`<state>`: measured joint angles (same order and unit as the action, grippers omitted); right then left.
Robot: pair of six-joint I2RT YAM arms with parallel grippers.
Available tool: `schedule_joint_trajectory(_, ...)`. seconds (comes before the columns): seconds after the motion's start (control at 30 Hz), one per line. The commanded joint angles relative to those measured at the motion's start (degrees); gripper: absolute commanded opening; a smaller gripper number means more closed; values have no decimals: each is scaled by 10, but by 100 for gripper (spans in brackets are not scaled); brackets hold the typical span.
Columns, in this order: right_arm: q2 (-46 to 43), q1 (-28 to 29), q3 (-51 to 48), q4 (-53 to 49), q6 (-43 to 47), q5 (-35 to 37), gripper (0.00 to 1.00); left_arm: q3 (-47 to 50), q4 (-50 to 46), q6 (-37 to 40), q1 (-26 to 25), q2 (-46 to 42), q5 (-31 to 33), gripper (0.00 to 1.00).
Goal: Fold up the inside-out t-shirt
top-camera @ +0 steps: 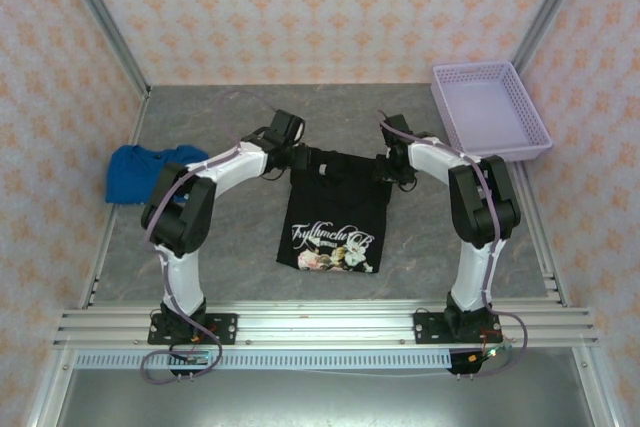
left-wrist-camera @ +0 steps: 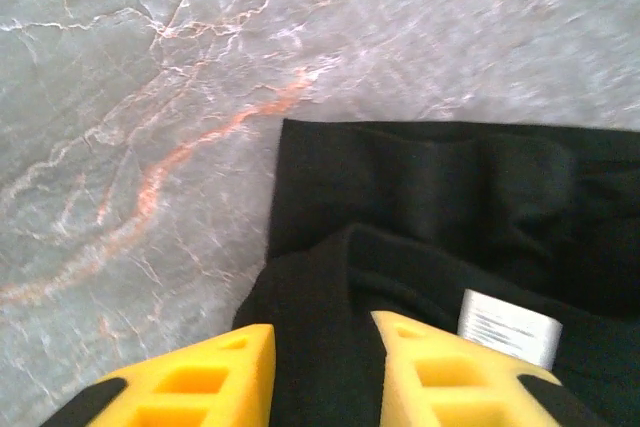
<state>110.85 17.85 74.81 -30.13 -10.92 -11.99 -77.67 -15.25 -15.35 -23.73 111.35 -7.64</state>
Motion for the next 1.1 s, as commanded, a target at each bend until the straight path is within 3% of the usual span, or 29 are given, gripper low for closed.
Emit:
schedule_joint_trajectory(0.0, -26, -7, 22, -11, 7, 6, 41, -12, 16, 9, 8, -12, 48, 41)
schedule_joint_trajectory(0.23, -74, -31, -6, -4, -7, -9, 51, 48, 51, -3, 28, -72, -21, 63)
schedule_joint_trajectory(0.33, -51, -39, 0, -8, -9, -30, 55, 37, 30, -4, 40, -53, -77, 68)
schedule_joint_trajectory(0.53, -3, -40, 19, 6, -19, -60, 65, -30, -40, 31, 48, 20, -123, 77)
schedule_joint_trajectory(0.7, 19, -38, 16, 38, -35, -112, 70, -71, -75, 45, 52, 69, -160, 80)
schedule_joint_trajectory(0.87, 37, -27, 4, 68, -55, -144, 68, -76, -76, 48, 51, 92, -202, 83)
schedule_joint_trajectory(1.07, 51, -15, -5, 100, -79, -172, 56, -49, -45, 33, 51, 102, -255, 68)
